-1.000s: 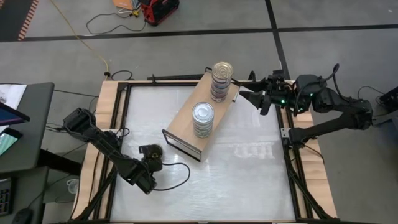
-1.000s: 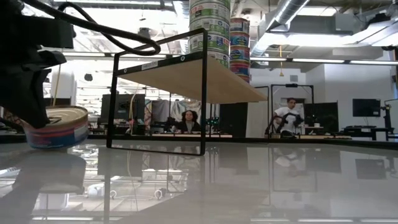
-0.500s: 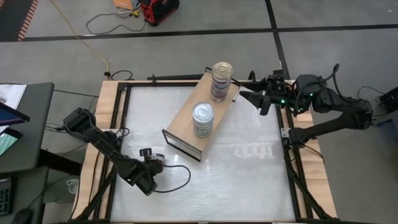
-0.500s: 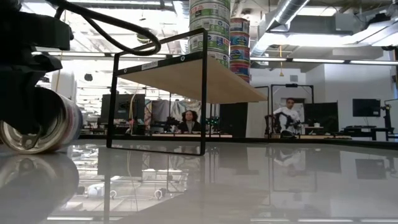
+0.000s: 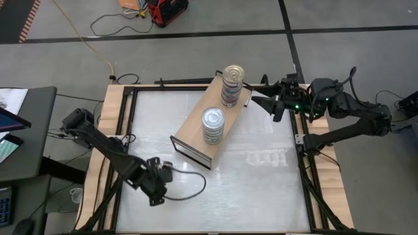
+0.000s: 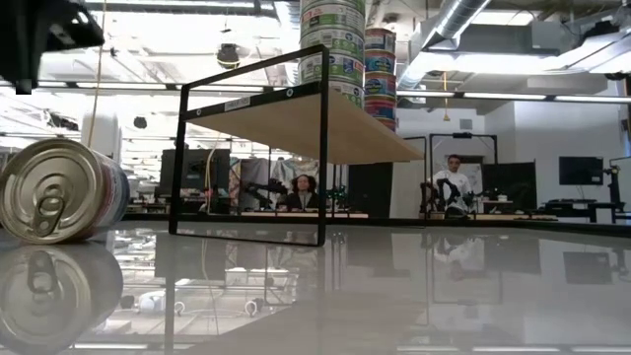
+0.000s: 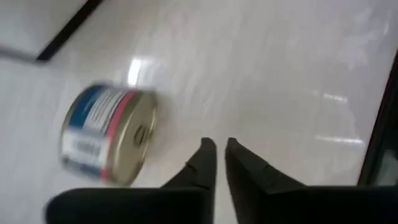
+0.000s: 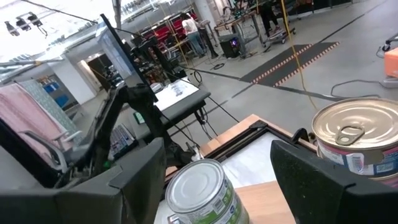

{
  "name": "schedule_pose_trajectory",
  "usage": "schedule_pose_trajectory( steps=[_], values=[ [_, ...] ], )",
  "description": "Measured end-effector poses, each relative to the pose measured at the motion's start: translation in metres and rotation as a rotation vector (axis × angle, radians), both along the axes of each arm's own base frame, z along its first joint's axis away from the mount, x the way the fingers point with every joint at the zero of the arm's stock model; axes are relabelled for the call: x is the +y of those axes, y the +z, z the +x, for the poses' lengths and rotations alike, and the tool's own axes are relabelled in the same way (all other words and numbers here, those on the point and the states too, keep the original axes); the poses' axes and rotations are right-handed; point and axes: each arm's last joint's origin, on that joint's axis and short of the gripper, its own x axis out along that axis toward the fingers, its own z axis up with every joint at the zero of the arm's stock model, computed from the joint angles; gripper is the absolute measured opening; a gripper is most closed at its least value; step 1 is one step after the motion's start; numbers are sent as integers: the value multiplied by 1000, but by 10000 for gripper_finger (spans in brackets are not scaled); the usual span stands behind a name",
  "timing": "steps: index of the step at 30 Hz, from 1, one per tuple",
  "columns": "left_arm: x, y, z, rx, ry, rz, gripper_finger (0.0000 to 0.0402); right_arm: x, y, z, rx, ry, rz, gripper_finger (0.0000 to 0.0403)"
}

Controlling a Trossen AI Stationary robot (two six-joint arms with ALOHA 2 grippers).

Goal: Stack canned seafood by type on shelf
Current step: Stack the blue tuna can on top of the other blue tuna can

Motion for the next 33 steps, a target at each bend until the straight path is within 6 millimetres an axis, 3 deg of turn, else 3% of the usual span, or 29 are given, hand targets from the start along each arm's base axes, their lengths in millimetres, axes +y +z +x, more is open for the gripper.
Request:
schedule_pose_trajectory(
  steps=[4, 12, 16, 21, 33],
  values=[
    [13, 5, -2, 70, 70, -30, 87, 2, 0, 0, 3, 14, -22, 311],
    [27, 12, -3, 51, 81, 0, 249, 9, 0, 0, 5, 55, -31, 311],
    [39, 12, -1, 71, 86, 60, 297, 12, 0, 0, 4, 70, -31, 311],
    [51, 9, 7, 52, 10, 108, 313, 12, 1, 0, 0, 69, -25, 311],
    [81, -34, 5, 80, -16, 49, 313, 12, 1, 0, -10, 65, 6, 311]
  ],
)
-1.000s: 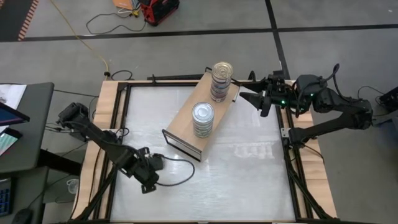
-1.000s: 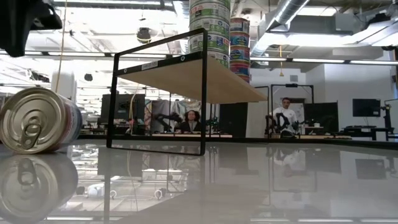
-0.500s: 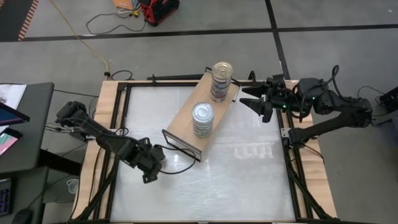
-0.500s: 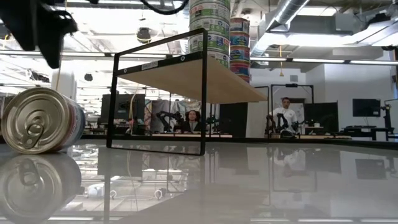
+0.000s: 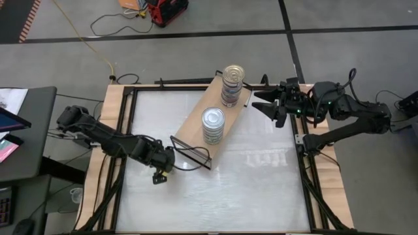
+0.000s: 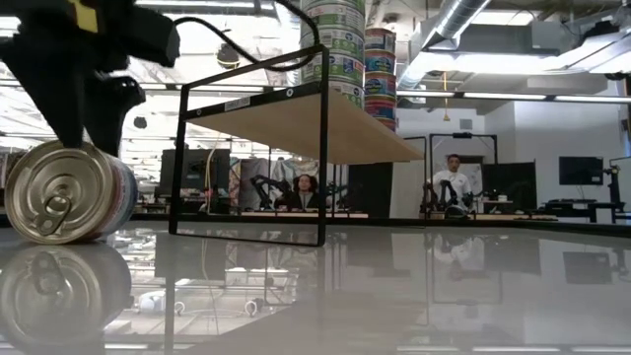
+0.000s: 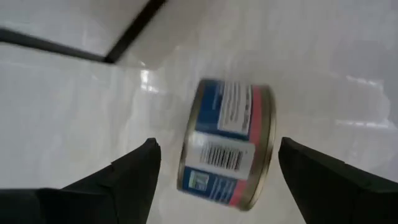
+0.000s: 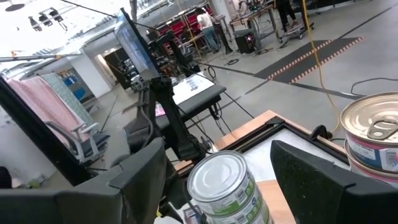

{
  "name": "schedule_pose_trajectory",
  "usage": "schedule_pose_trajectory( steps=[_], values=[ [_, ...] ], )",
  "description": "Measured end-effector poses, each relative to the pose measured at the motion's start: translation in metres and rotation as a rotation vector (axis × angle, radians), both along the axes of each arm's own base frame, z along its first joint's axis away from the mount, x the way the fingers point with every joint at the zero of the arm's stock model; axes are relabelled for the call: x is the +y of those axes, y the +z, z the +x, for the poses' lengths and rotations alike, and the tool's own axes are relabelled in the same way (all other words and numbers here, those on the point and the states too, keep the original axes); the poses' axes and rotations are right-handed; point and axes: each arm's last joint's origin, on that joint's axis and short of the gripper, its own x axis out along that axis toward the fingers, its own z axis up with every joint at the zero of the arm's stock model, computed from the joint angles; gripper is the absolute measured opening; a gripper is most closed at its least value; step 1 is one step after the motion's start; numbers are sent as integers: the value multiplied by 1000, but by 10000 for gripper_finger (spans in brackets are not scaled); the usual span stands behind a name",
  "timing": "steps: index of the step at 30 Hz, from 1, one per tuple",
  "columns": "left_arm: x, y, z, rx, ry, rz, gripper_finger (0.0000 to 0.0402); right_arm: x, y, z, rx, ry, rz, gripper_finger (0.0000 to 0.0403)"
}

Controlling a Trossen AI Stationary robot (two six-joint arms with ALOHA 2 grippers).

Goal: Stack canned seafood by type on shelf
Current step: Stack the blue tuna can on top of the other blue tuna can

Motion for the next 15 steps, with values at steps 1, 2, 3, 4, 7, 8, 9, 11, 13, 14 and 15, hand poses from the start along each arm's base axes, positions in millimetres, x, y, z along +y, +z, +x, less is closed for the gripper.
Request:
schedule_pose_trajectory(
  steps=[1, 2, 3, 4, 7, 8, 9, 11, 13, 14, 15],
  values=[
    [1, -2, 0, 6, -8, -9, 313, 0, 0, 0, 0, -1, 0, 311],
    [2, -5, 0, 11, -14, -25, 313, 0, 0, 0, 0, -2, 0, 311],
    [2, -8, 0, 13, -22, -45, 313, 0, 0, 0, 0, -4, 0, 311],
    [2, -11, 0, 12, -29, -68, 311, -1, 0, 0, 0, -7, 0, 311],
    [1, -19, -1, 12, -42, -116, 295, -1, 0, 0, 1, -9, 0, 311],
    [1, -20, -1, 11, -37, -123, 285, -1, 0, 0, 1, -9, -1, 311],
    [1, -21, -1, 7, -30, -127, 273, -1, 0, 0, 2, -9, -1, 311],
    [1, -21, 0, 3, -25, -134, 243, -1, 0, 0, 3, -9, -1, 311],
    [1, -21, 0, 3, -25, -136, 206, -1, 0, 0, 3, -9, -1, 311],
    [1, -21, 0, 4, -26, -139, 190, -1, 0, 0, 3, -9, -1, 311],
    [1, -21, 0, 5, -26, -142, 188, -1, 0, 0, 3, -9, -1, 311]
  ],
)
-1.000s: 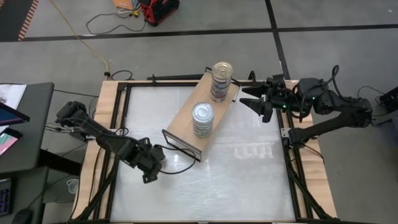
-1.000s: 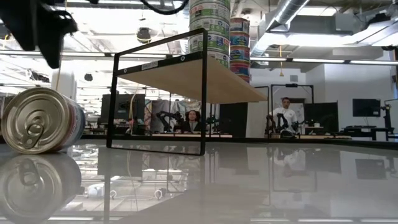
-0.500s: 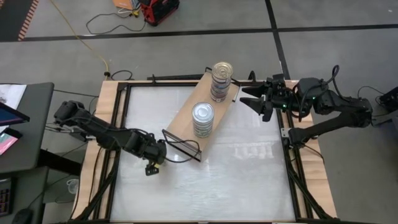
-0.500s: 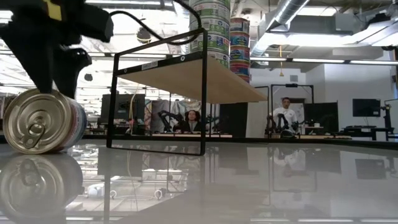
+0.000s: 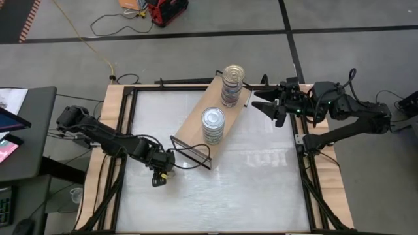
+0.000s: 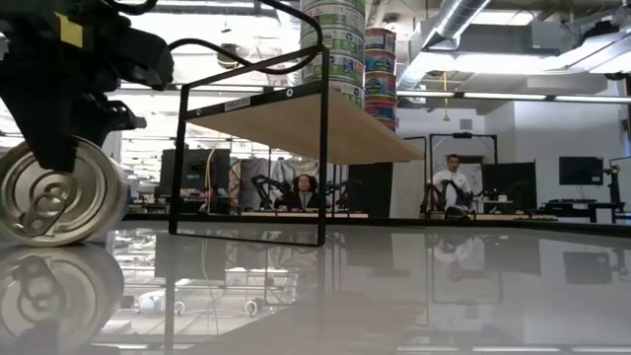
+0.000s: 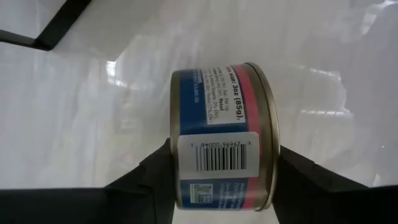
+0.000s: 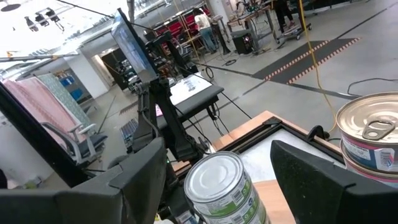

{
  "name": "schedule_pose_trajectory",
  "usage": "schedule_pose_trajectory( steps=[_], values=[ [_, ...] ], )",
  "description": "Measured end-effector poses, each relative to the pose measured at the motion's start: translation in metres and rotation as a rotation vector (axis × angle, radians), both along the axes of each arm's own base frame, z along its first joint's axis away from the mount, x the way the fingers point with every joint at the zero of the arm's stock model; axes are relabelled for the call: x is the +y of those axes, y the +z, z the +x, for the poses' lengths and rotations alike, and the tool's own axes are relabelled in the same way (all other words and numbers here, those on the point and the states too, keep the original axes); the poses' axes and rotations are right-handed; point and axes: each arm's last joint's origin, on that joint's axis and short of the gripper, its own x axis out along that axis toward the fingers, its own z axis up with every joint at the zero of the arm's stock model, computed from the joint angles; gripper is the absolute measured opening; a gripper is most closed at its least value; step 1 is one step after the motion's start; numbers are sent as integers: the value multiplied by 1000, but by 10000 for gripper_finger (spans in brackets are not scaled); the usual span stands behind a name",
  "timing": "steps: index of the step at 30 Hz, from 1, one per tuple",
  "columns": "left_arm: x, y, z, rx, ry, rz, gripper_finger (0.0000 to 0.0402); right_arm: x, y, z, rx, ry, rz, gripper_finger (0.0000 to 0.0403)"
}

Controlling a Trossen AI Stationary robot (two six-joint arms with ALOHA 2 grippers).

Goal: Stack canned seafood by type on shelf
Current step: Stack the blue tuna can on top of the other blue tuna can

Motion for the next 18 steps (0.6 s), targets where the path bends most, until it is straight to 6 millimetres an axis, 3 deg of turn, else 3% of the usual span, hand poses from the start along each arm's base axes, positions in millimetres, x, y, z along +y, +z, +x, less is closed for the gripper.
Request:
schedule_pose_trajectory(
  steps=[6, 9, 18],
  values=[
    [-2, 3, -2, 22, 29, -88, 188, 1, 0, 0, 4, 7, -14, 311],
    [-1, 16, -5, -3, 51, -140, 188, 3, 0, -1, 14, 25, -40, 311],
    [5, 110, -14, -452, 86, -495, 188, 4, 3, -12, 3, 39, -61, 311]
  ],
)
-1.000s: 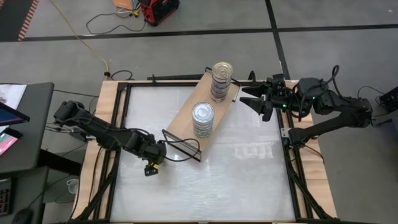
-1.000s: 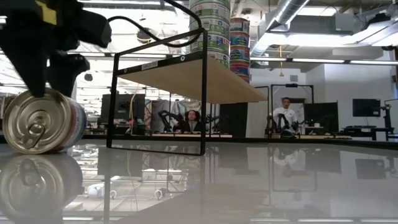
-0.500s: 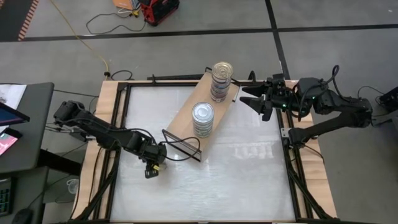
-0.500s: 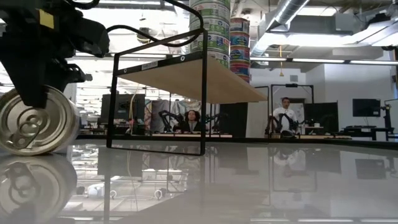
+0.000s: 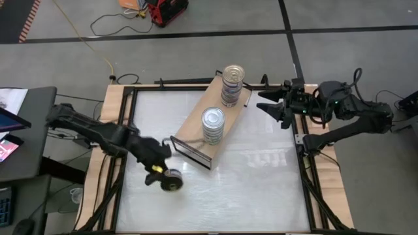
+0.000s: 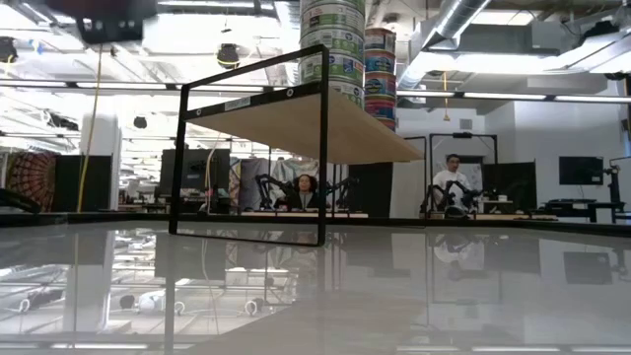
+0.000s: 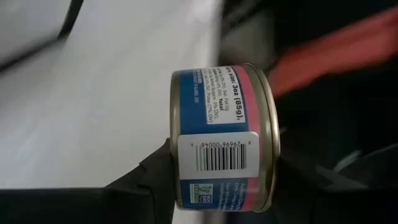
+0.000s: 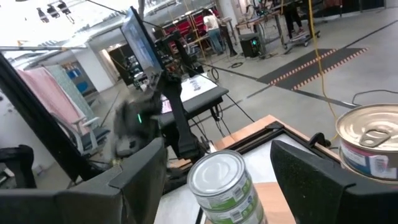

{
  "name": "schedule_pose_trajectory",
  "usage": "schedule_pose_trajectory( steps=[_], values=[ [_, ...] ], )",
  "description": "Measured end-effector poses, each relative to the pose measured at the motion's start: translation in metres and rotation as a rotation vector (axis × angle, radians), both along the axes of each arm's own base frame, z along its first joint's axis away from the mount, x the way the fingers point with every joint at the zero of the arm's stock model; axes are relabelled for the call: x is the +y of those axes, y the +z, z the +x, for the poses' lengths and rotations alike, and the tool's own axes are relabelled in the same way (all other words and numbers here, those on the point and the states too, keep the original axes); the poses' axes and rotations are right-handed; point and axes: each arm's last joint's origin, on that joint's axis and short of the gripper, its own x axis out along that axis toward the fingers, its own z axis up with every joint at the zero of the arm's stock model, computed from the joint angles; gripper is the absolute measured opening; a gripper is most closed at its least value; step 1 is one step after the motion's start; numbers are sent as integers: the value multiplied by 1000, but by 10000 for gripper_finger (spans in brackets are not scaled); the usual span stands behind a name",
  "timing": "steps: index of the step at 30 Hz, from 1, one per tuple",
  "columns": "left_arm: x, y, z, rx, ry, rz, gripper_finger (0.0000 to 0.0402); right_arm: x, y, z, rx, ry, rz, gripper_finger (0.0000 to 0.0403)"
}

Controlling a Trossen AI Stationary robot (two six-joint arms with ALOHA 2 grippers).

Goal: Stack canned seafood by type on shelf
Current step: Stack the blue tuna can on top of the other blue tuna can

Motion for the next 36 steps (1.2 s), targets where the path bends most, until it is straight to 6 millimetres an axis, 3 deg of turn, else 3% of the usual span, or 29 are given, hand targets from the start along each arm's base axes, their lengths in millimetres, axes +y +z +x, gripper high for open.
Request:
schedule_pose_trajectory(
  steps=[3, 8, 16, 23, 28, 36],
  values=[
    [9, 28, -5, -187, 76, -124, 188, 0, -1, 0, 11, -1, -1, 311],
    [24, 54, -9, -381, 208, -227, 188, 0, -2, 4, 19, -4, -3, 311],
    [60, 73, -1, -525, 377, -207, 188, -7, -3, 7, 27, -48, -8, 311],
    [105, 99, -5, -792, 486, -242, 188, -15, -1, 1, -1, -98, 18, 311],
    [133, 102, 0, -849, 557, -305, 188, -18, 1, -2, -15, -115, 20, 311],
    [185, 92, 46, -758, 619, -379, 188, -25, -7, -3, 49, -161, 75, 311]
  ],
)
